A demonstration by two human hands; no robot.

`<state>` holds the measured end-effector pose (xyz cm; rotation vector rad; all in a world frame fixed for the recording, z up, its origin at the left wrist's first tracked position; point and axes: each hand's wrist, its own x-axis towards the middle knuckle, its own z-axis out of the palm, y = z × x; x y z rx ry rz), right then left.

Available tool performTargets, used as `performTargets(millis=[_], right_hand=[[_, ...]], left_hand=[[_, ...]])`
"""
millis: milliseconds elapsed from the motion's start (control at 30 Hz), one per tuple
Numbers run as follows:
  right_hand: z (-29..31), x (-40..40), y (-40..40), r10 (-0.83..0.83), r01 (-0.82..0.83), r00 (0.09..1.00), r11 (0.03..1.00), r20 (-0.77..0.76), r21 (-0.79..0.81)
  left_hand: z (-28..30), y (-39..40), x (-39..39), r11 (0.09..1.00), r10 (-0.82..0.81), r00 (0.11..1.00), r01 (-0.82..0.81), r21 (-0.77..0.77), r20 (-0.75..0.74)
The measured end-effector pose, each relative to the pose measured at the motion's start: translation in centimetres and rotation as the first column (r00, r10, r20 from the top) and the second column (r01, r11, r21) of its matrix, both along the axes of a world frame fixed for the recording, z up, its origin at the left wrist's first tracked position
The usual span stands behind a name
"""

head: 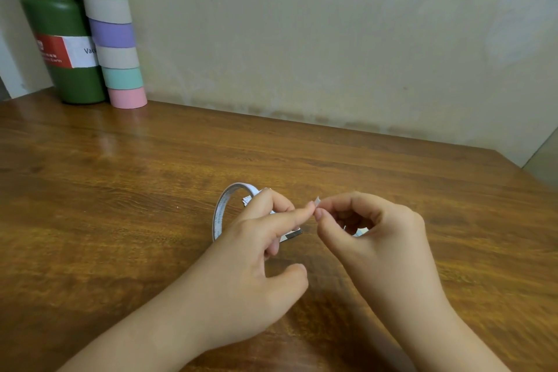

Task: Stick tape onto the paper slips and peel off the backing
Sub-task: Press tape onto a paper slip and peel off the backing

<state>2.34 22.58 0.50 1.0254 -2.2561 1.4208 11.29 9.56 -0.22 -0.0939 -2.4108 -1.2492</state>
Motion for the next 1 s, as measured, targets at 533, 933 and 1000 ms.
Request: performTargets(millis=[533, 933, 1000], right_hand=[[0.7, 0.0, 0.2, 0.079, -0.075, 0.987, 0.996, 0.139, -0.038], [0.9, 0.2, 0.2, 0.09, -0.086, 0.987, 0.996, 0.13, -0.039], [0.9, 0.3, 0.3, 0.086, -0.083, 0.99, 0.996, 0.111, -0.031]], left_hand=[[1.1, -0.7, 0.1, 0.875, -0.136, 0.987, 0.08, 0.478, 0.084], [1.1, -0.7, 0.2, 0.872, -0.152, 0.985, 0.094, 0.481, 0.083], [1.1, -0.7, 0.2, 0.861, -0.17, 0.983, 0.111, 0.496, 0.076]])
